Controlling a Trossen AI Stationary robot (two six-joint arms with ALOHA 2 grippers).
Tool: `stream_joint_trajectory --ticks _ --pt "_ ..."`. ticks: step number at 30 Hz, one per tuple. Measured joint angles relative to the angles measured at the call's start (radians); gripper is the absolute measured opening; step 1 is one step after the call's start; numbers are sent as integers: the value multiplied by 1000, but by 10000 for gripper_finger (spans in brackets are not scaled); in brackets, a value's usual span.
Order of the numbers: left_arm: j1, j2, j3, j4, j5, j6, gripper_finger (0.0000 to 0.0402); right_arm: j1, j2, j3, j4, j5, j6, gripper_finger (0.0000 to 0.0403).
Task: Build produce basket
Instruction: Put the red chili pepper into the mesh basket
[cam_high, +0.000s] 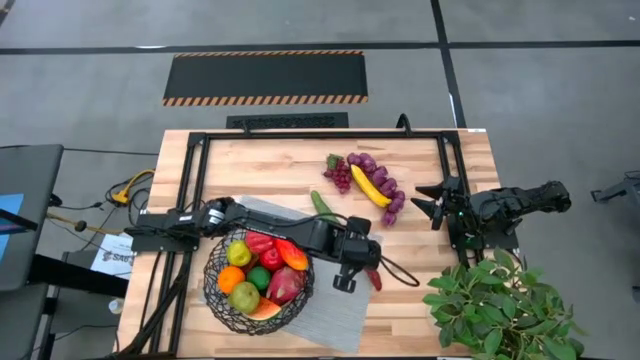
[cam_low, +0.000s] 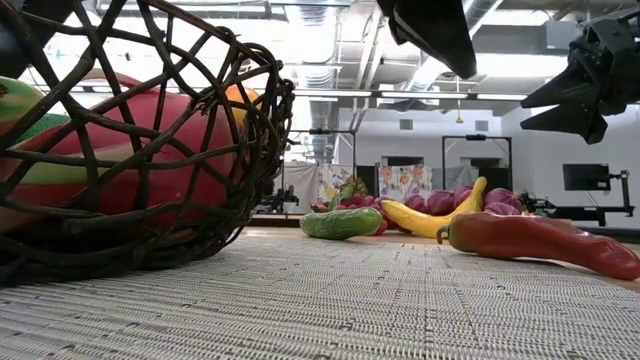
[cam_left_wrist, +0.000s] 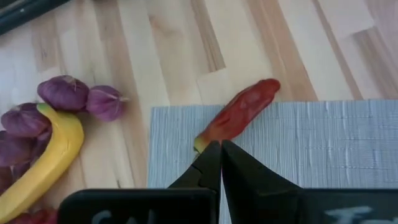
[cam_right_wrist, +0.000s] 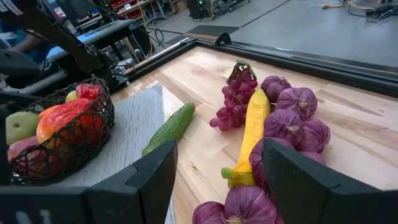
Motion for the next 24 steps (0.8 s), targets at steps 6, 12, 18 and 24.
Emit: stream_joint_trajectory --ticks 6,12,18,24 --pt "-2 8 0 2 -17 -14 0 0 0 0 0 0 0 255" --pt "-5 8 -1 -10 -17 -27 0 0 0 0 0 0 0 255" --pt "-18 -12 -1 -52 -29 -27 0 0 0 0 0 0 0 255" --pt "-26 -67 -2 -82 -73 -29 0 0 0 0 -5 1 0 255"
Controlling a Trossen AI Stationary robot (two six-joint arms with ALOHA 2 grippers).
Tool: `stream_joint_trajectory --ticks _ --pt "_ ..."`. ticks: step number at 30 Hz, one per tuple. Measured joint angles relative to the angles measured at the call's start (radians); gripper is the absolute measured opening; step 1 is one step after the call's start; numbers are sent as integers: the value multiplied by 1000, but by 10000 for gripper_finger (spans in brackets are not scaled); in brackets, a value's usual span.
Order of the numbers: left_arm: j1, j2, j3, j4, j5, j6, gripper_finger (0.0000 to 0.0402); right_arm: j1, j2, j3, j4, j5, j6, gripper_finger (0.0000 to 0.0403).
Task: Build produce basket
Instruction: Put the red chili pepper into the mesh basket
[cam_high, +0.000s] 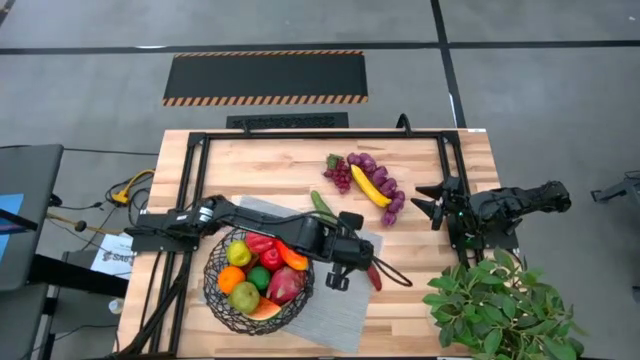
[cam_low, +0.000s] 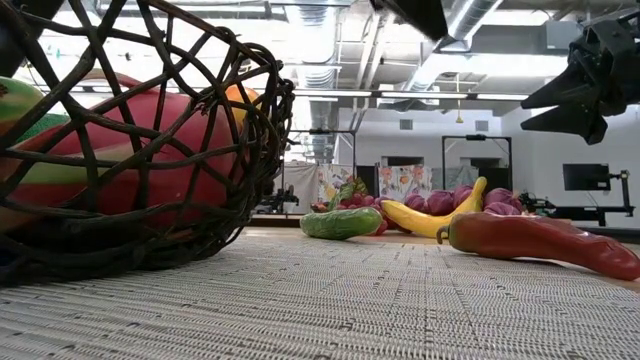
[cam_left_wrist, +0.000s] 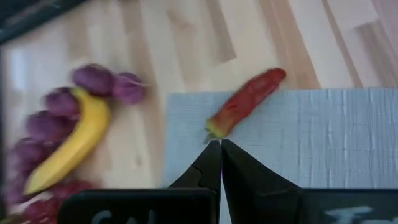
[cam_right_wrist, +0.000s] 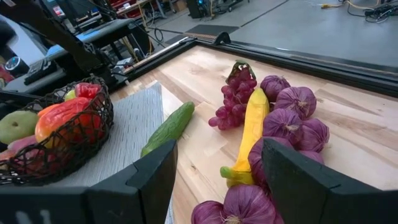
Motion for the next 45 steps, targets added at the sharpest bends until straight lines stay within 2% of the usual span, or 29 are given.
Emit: stream_joint_trajectory --ticks 7,19,27,31,33,36,45 --pt "-14 -101 0 -69 -29 -12 0 0 0 0 -2 0 0 255" --pt "-104 -219 0 -446 -58 -154 0 0 0 0 -2 0 7 255" --pt "-200 -263 -55 -451 -112 -168 0 0 0 0 -2 0 7 255" --pt "-203 -264 -114 -344 -182 -100 6 0 0 0 -3 0 7 255" --pt "-187 -264 -157 -260 -182 -22 19 0 0 0 -3 0 8 255" --pt "-142 -264 -257 -78 -107 101 53 0 0 0 -3 0 8 255" --pt "20 -261 -550 434 113 373 193 0 0 0 -2 0 10 255"
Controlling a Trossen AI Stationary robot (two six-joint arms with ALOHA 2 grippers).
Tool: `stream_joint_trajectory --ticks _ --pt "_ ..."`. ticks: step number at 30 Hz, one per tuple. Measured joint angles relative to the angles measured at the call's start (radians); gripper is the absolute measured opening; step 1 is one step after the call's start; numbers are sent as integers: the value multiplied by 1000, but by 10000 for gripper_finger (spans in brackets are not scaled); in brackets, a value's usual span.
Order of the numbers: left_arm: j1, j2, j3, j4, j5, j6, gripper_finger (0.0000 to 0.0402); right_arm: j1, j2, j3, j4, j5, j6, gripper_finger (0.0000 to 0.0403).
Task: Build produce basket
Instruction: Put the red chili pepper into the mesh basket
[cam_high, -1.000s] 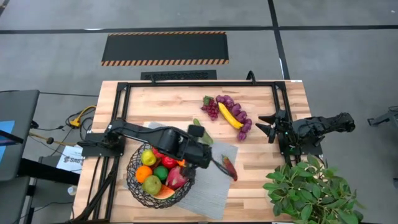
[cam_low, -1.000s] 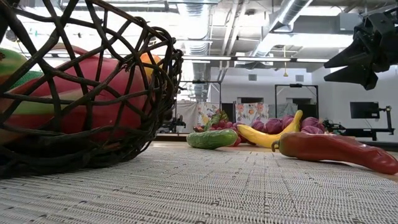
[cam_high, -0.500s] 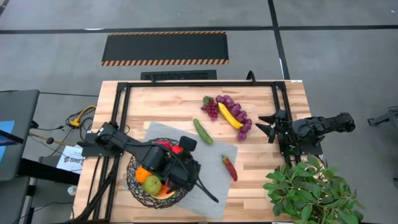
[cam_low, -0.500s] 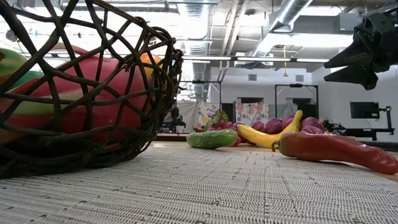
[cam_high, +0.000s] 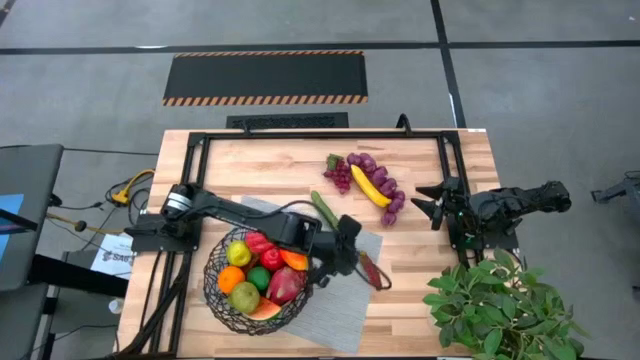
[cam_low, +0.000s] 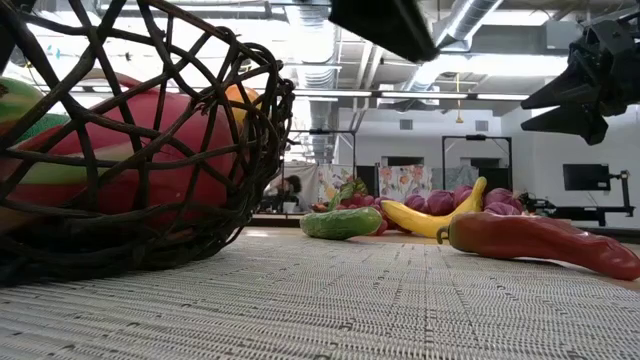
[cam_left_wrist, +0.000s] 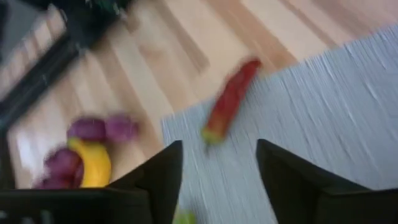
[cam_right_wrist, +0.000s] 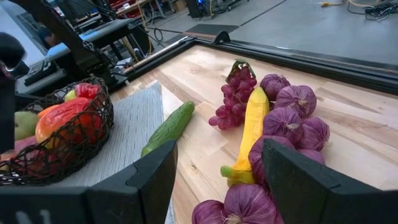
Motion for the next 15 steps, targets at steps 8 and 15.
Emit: stream_joint_trajectory --ticks 8,15 --pt "89 75 -135 327 205 112 244 0 2 0 1 0 0 255" --pt "113 206 -96 390 287 153 245 0 2 0 7 -2 -1 255"
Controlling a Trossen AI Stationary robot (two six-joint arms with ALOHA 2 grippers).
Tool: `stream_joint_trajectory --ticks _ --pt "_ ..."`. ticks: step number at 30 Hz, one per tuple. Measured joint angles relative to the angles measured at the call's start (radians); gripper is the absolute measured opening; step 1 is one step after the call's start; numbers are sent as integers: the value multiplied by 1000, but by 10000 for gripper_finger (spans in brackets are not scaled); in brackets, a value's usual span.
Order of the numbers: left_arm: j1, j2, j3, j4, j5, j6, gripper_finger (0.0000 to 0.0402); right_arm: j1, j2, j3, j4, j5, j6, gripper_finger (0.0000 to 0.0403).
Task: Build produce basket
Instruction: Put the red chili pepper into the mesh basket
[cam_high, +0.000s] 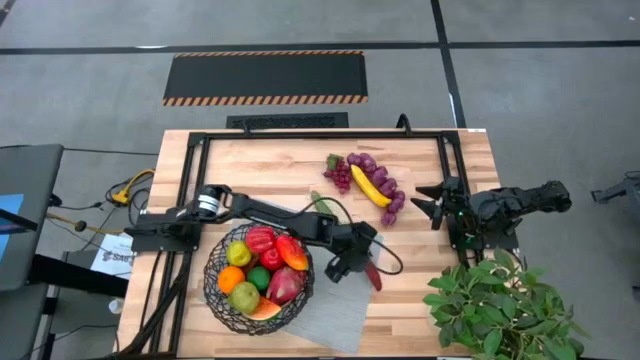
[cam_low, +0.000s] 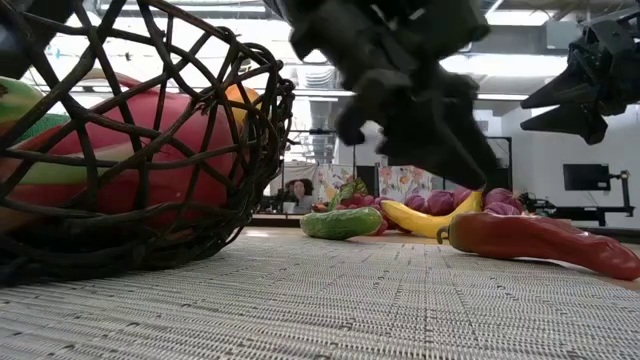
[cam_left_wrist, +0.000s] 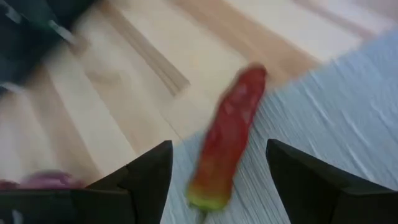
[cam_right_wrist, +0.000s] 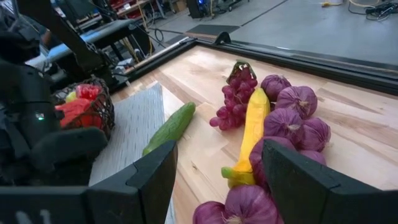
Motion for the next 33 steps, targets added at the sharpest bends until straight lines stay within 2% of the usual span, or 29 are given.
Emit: stream_joint_trajectory --ticks 5,10,12,20,27,33 --pt "5 112 101 -7 0 34 246 0 0 0 -6 -1 -1 255" --pt "5 193 223 -126 9 53 245 0 -2 0 -9 -2 -1 255" --pt "5 197 236 -173 1 56 245 0 -2 0 -8 -2 -1 255" --pt "8 189 238 -141 -17 -63 238 0 -2 0 -8 -2 -1 255" --pt "8 196 238 -92 -1 -172 189 0 -2 0 -9 -2 -1 255" --pt "8 196 238 -81 -6 -219 96 0 -2 0 -9 -2 -1 255"
